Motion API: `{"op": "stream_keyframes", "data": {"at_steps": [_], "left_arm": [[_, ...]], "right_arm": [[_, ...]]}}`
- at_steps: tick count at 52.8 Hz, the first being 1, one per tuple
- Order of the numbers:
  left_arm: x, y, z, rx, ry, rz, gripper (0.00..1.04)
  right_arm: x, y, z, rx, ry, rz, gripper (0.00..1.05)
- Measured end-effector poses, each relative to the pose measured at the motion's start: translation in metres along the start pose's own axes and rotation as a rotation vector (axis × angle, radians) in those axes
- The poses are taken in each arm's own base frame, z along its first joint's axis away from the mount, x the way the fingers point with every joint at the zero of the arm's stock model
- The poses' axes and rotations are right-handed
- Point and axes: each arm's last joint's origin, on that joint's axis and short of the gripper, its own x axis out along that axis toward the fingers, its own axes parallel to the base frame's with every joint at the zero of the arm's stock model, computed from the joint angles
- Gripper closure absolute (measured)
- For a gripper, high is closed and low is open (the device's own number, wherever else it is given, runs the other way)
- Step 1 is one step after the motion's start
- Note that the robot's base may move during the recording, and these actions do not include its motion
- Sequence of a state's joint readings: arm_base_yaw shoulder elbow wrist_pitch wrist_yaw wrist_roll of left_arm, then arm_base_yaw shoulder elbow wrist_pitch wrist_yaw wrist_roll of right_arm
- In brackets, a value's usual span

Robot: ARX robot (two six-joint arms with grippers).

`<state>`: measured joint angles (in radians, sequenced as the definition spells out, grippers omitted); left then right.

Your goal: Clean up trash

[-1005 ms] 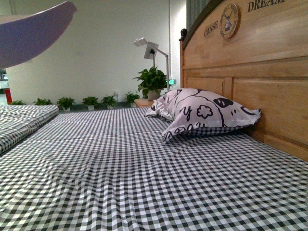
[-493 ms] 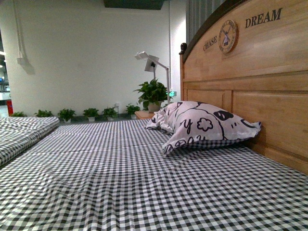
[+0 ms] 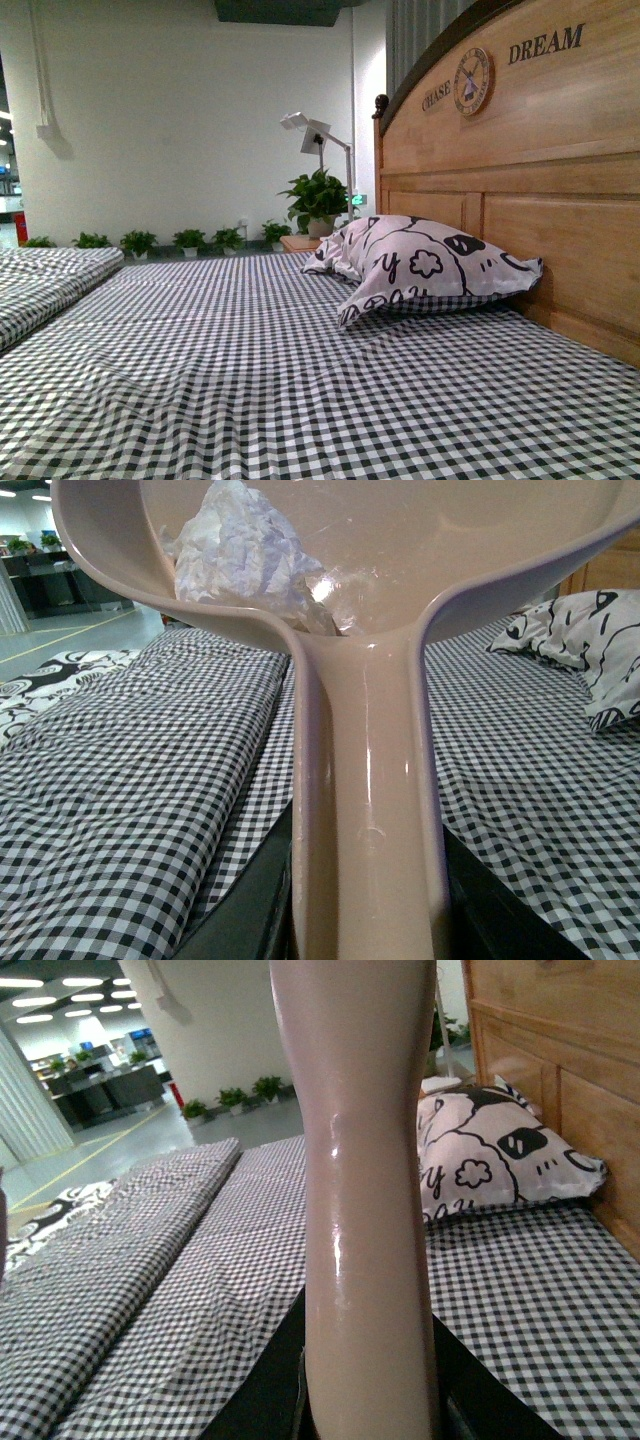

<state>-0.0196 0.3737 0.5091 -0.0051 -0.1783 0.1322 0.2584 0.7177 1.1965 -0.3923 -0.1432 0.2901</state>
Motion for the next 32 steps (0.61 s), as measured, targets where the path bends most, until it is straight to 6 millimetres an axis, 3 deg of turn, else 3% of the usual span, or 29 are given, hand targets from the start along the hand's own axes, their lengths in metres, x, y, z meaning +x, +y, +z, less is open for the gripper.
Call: {"op": "stream_keyframes", "data": {"at_steps": [32], "left_arm": [[0.0000, 0.0000, 0.0000, -0.001, 0.000, 0.002, 0.78]], "right_arm": [[-0.0026, -0.0014, -0.0030, -0.017, -0.005, -0.031, 0.86]]}}
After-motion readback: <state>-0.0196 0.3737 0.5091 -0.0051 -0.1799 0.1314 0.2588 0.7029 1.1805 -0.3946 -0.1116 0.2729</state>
